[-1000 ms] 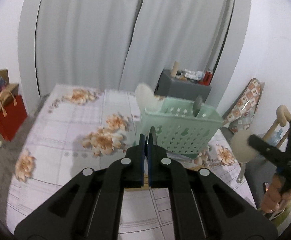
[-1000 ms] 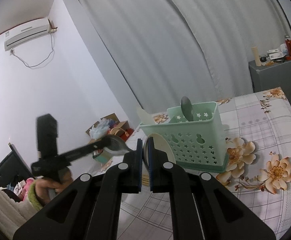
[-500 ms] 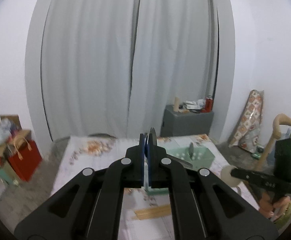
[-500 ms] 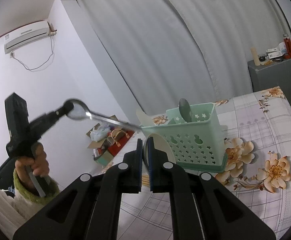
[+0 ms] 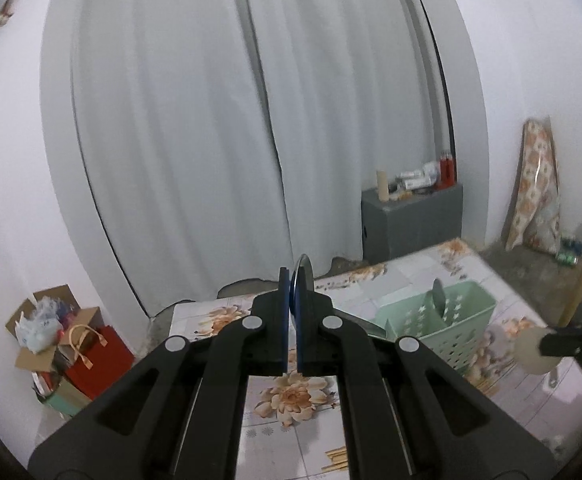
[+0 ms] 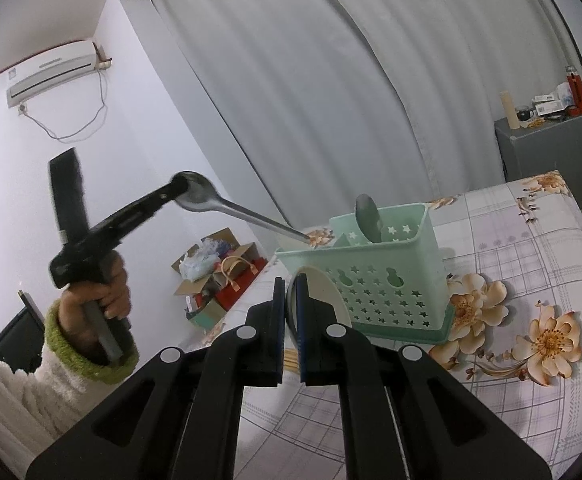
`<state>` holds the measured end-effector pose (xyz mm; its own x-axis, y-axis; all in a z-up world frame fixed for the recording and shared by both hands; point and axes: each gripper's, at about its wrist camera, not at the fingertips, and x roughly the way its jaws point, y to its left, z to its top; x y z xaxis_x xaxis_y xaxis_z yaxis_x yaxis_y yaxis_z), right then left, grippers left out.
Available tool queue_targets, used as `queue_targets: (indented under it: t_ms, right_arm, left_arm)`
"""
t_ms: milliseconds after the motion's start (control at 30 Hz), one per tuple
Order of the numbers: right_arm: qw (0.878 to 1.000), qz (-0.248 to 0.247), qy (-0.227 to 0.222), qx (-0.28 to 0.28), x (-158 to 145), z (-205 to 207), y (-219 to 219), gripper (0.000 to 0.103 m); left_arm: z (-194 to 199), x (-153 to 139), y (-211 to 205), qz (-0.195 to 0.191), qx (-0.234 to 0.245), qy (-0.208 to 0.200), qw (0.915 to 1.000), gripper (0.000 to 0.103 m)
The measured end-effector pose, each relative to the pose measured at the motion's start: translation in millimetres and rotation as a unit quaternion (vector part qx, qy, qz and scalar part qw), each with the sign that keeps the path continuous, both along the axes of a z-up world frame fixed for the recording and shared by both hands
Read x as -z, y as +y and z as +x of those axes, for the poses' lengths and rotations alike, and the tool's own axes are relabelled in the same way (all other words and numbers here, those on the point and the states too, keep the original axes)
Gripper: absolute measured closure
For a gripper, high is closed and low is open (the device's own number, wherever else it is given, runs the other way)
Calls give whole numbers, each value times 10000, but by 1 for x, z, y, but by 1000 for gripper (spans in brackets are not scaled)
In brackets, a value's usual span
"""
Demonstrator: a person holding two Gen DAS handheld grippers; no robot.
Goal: Organize utensils
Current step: 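Lift the metal ladle with the left gripper, lower it into the caddy, open, then raise the white ladle with the right gripper and lower it into the caddy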
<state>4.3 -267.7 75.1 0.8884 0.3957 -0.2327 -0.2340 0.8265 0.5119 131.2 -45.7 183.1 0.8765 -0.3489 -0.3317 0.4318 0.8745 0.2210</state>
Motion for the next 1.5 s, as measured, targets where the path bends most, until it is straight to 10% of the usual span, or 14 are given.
queue_targets:
  t_ms: [300, 567, 967, 1500]
  right_arm:
    - [10000, -6, 94, -17, 3, 5, 0, 98]
    - [9999, -9, 144, 9, 5, 8, -2, 98]
    - [9999, 73, 48, 95, -1, 5, -8, 98]
    - [9880, 718, -1289, -460, -96, 26, -51, 98]
  left_arm:
    - [33, 25, -34, 454, 268, 599, 9968, 102]
    - [53, 38, -31, -403, 773, 1189, 9891, 90]
    - [33, 32, 8, -1109, 735, 974, 9863, 55]
    - [5, 100, 58, -1488, 296, 1722, 9733, 43]
